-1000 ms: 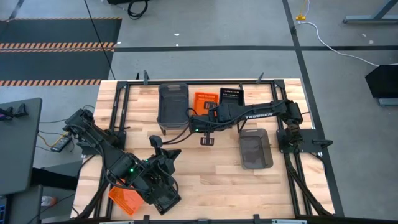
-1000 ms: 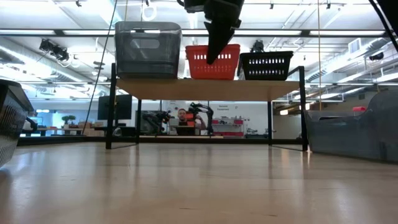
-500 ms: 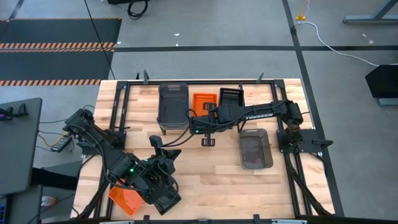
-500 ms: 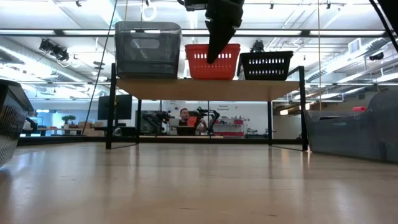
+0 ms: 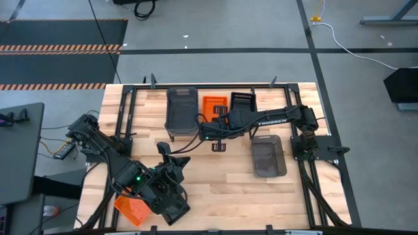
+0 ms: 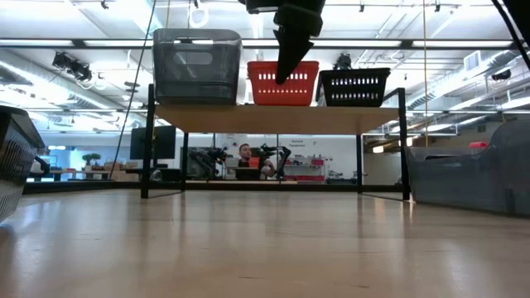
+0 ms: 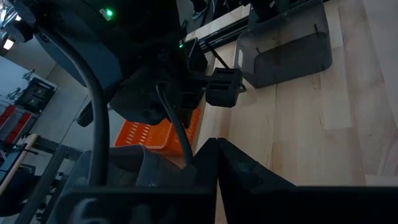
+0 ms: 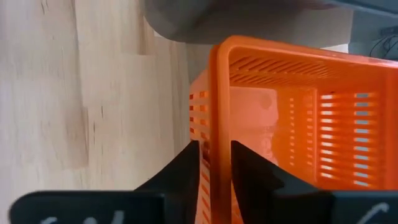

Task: Stack baskets on shelf by color
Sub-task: Stack the right orange bin on the orange bin on the shelf, then stack the black bin on the black bin on the shelf

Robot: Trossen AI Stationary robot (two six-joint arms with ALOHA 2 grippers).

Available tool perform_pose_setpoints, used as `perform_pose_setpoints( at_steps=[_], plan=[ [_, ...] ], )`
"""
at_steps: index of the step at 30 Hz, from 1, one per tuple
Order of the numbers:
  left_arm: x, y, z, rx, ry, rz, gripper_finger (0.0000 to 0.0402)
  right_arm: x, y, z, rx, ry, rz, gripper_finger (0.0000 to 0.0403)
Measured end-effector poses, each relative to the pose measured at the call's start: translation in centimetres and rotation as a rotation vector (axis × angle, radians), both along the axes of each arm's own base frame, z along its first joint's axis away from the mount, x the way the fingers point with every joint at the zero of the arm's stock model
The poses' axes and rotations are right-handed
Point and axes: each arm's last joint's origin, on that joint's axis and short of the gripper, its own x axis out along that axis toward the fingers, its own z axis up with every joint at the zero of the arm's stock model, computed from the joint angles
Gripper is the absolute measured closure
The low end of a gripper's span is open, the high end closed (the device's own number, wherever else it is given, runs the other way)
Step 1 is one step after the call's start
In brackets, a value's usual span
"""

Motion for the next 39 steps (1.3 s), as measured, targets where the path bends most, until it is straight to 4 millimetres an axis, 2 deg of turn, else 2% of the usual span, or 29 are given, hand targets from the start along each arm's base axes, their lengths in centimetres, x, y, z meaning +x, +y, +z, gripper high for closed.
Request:
perform_pose_setpoints(
  at_steps=[8,12,19,24,29,34,39],
  plan=[
    [0.0,0.0,0.0,0.000,0.000,0.000,0.0382,-0.1,0.2,0.2,-0.042,-0.004,-0.004,0.0267],
    [0.0,0.0,0.0,0.000,0.000,0.000,0.0387,-0.1,1.0,1.8,-0.081,-0.054,0.006,0.0249],
    [0.0,0.0,0.0,0.000,-0.001,0.000,0.0391,-0.7,3.8,5.7,-0.017,-0.184,0.050,0.0232],
    [0.0,0.0,0.0,-0.001,-0.001,-0.001,0.0383,-2.0,6.5,6.3,0.116,-0.182,0.024,0.0232],
    [0.0,0.0,0.0,-0.001,0.000,0.000,0.0387,-3.3,10.3,4.8,0.260,-0.110,0.020,0.0233],
    [0.0,-0.1,0.0,-0.005,-0.003,-0.002,0.0391,-4.2,14.3,0.5,0.258,-0.037,0.084,0.0233],
    [0.1,-0.1,0.0,-0.011,-0.003,-0.003,0.0386,-4.9,17.5,-4.4,0.222,-0.089,0.110,0.0233]
  ],
)
